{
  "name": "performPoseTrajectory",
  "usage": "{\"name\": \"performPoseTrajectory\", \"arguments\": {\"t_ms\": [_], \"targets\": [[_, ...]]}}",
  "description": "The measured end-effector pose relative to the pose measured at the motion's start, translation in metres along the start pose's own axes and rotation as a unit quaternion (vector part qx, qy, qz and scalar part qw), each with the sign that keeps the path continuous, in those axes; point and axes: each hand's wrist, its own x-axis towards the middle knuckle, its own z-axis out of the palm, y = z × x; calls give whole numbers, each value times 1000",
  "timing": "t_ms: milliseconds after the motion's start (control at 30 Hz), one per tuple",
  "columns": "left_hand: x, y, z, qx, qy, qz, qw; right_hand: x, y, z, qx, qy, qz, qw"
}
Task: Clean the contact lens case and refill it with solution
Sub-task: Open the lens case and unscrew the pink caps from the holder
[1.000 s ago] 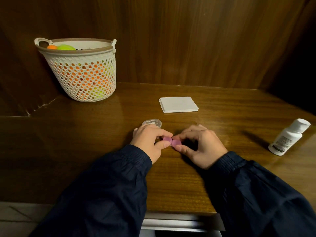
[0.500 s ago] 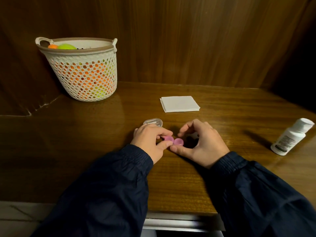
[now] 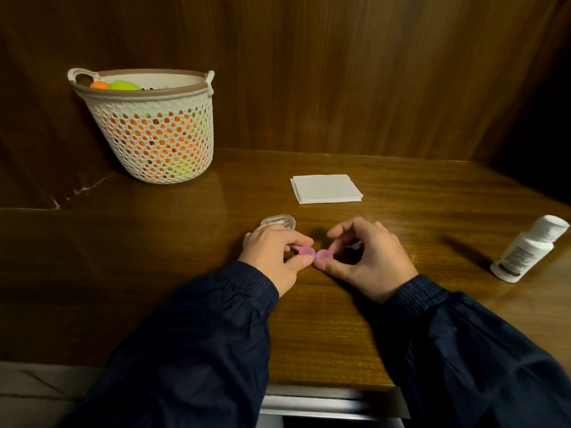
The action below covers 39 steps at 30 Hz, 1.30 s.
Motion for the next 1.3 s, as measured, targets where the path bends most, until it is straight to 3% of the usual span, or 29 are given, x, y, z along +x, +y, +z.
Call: {"name": "performPoseTrajectory", "arguments": {"t_ms": [267, 500, 767, 933, 1133, 1300], "targets": [[0, -1, 1, -5, 6, 3, 1000, -3, 0, -2, 49, -28, 4, 998], [0, -1, 1, -2, 5, 1, 1000, -1, 2, -2, 37, 44, 2, 998], [0, -2, 1, -5, 8, 3, 1000, -4, -1, 0, 19, 1, -38, 999], [0, -2, 2, -6, 10, 5, 1000, -3, 1, 0, 2, 29, -29, 999], [0, -1, 2, -5, 16, 9, 1000, -4, 1, 1, -17, -17, -49, 999], [0, -2, 2, -4, 13, 7, 1000, -3, 2, 1, -23, -6, -40, 999]]}}
